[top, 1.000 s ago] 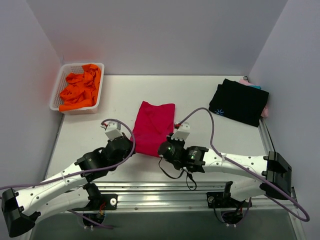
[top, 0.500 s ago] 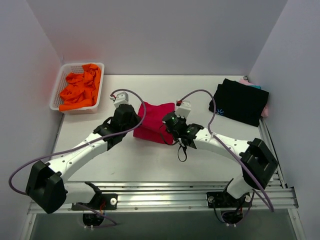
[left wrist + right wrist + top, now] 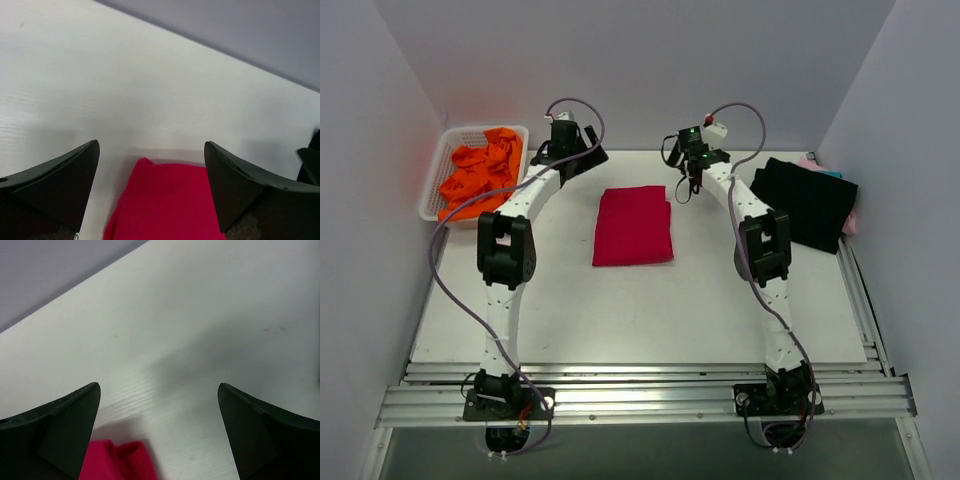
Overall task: Fold and stack the t-shirts
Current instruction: Fold the long partially folded tshirt into a neat square, then put the neatly folded tshirt into the corner of the board with the right arm
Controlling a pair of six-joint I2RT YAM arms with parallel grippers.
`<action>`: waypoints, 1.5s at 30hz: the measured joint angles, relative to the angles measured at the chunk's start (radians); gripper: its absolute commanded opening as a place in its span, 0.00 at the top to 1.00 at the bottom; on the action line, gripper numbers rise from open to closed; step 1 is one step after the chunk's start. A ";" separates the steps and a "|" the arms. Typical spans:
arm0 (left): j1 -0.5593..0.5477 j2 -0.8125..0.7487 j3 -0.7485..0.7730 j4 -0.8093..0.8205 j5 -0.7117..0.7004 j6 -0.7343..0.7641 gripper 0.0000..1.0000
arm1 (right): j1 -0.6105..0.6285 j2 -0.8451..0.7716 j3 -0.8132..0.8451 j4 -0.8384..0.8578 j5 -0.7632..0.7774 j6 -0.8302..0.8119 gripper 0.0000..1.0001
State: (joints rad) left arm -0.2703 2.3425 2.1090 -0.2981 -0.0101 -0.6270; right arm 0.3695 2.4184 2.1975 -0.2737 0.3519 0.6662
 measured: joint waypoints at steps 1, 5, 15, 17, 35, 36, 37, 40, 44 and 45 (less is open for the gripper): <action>0.013 0.013 0.013 -0.024 0.015 0.007 0.06 | -0.020 -0.004 0.004 -0.028 0.010 -0.006 0.00; 0.038 -0.066 -0.108 -0.055 0.048 0.018 0.06 | -0.024 -0.178 -0.227 -0.019 0.032 -0.021 0.00; 0.034 -0.451 -0.594 0.113 0.047 0.027 0.06 | 0.078 -0.676 -1.012 0.375 -0.190 -0.010 0.00; 0.034 -0.469 -0.657 0.163 0.045 0.024 0.06 | 0.084 -0.670 -1.067 0.431 -0.232 -0.008 0.00; 0.038 -0.409 -0.769 0.273 0.049 0.010 0.06 | 0.148 -0.378 -0.989 0.695 -0.331 0.011 0.00; 0.038 -0.403 -0.769 0.273 0.049 0.010 0.06 | 0.148 -0.377 -0.988 0.700 -0.330 0.013 0.02; 0.038 -0.400 -0.769 0.275 0.049 0.010 0.06 | 0.148 -0.376 -0.988 0.704 -0.330 0.013 0.09; 0.038 -0.396 -0.770 0.278 0.048 0.010 0.06 | 0.147 -0.358 -0.986 0.726 -0.332 0.018 0.79; 0.038 -0.396 -0.784 0.309 0.048 0.006 0.06 | 0.135 -0.285 -0.927 0.745 -0.362 0.039 1.00; 0.038 -0.396 -0.796 0.318 0.048 0.005 0.06 | 0.130 -0.259 -0.882 0.731 -0.368 0.037 1.00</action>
State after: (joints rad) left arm -0.2325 1.9461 1.3132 0.0196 0.0380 -0.6224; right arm 0.4995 2.1597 1.3155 0.4572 -0.0162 0.7033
